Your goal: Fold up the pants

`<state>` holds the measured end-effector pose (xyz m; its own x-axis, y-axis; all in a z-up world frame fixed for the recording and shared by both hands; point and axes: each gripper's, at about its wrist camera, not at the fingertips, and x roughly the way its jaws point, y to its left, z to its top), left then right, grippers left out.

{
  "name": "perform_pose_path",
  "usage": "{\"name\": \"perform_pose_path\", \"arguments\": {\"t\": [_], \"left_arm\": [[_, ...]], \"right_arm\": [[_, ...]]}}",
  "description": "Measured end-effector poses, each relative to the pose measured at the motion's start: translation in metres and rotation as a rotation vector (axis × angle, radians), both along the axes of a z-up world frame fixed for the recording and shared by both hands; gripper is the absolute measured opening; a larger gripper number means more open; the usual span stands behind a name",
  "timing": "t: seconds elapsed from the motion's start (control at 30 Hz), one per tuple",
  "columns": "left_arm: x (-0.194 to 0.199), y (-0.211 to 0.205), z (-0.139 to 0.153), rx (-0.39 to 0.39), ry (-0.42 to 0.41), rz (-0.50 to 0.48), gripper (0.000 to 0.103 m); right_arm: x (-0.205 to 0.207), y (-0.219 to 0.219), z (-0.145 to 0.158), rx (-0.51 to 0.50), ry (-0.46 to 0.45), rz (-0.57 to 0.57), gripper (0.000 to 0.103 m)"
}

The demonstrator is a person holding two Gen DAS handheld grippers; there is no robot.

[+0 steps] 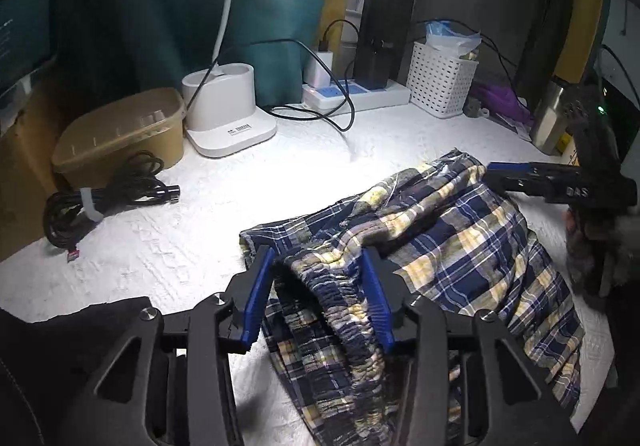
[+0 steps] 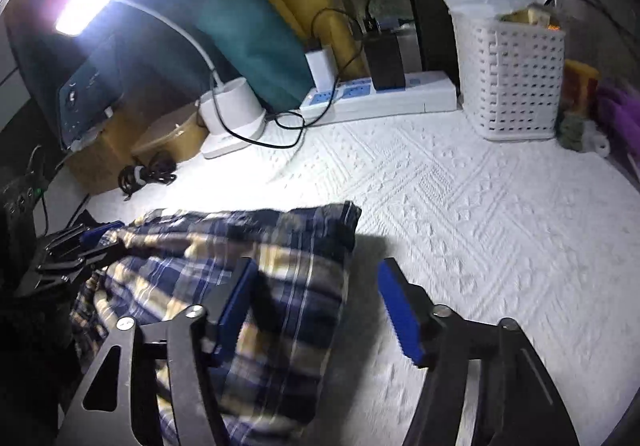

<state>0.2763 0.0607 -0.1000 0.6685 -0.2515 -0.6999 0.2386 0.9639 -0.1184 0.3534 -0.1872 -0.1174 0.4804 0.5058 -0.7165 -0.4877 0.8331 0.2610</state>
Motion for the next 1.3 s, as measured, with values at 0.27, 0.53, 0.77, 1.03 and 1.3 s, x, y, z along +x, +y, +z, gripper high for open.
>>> {"name": "perform_pose_path", "arguments": {"t": [0.27, 0.53, 0.77, 1.03, 1.3], "left_arm": [[0.011, 0.002, -0.017, -0.021, 0.061, 0.004, 0.039], [0.018, 0.008, -0.025, -0.076, 0.112, 0.013, 0.041], [0.017, 0.004, -0.018, -0.079, 0.083, -0.004, 0.028], [0.021, 0.009, 0.003, -0.109, 0.018, 0.008, 0.024], [0.034, 0.003, -0.011, -0.029, 0.039, 0.046, 0.024]], "right_arm": [[0.004, 0.014, -0.006, -0.037, 0.013, 0.024, 0.06], [0.003, 0.019, -0.01, -0.057, 0.011, 0.024, 0.06], [0.0, 0.02, 0.003, -0.017, -0.022, 0.053, 0.017], [0.007, 0.024, 0.016, -0.021, -0.06, 0.027, 0.014], [0.025, 0.038, -0.008, -0.089, -0.046, 0.016, 0.014]]}}
